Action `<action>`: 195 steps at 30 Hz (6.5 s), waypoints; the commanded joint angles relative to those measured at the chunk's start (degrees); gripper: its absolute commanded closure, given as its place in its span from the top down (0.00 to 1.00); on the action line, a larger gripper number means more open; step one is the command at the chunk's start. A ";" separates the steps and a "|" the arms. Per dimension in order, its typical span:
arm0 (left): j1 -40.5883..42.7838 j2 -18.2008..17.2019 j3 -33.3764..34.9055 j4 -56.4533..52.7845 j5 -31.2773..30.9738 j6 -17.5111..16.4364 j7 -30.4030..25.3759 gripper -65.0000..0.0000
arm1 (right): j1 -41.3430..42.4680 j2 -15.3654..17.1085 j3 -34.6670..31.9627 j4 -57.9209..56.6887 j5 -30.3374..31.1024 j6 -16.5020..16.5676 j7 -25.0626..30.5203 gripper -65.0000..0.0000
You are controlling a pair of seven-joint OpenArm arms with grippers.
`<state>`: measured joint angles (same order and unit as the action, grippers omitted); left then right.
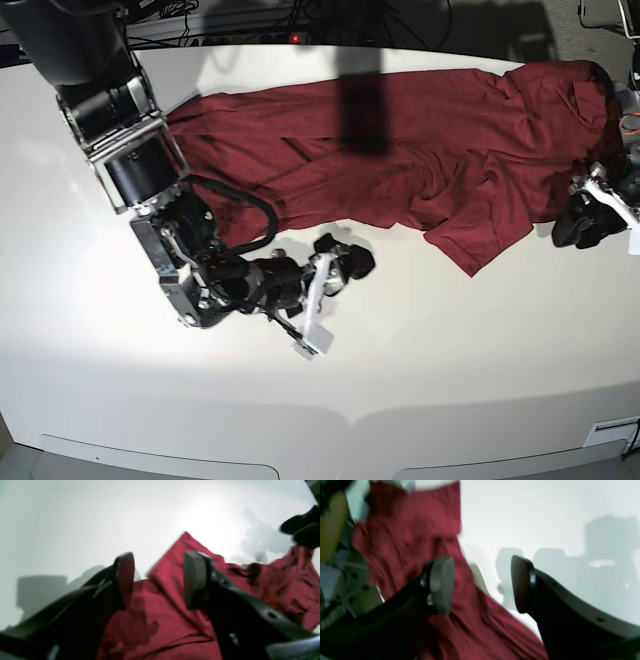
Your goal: Fold the T-shirt properly
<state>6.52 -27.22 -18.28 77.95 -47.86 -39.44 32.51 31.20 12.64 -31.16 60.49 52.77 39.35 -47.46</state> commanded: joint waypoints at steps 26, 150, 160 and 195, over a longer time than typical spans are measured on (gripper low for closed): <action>-0.55 24.17 6.56 14.25 45.13 -0.56 -6.19 0.47 | 1.62 6.43 0.44 0.96 2.14 0.65 1.03 0.55; 16.17 15.58 -23.30 12.85 15.54 20.13 -14.23 0.39 | -0.85 11.37 0.42 0.96 13.57 0.65 -1.44 0.55; 16.17 14.32 -23.30 12.83 20.68 19.32 -11.26 0.39 | -0.85 14.51 0.42 0.96 13.92 0.65 -2.51 0.55; 11.15 2.69 -22.77 -15.72 -10.08 -0.56 17.05 0.43 | -0.87 19.39 0.42 0.96 14.38 0.65 -4.48 0.55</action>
<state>17.32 -23.68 -41.12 61.95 -59.46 -40.53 48.05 28.56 31.27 -31.18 60.55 65.98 39.48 -52.58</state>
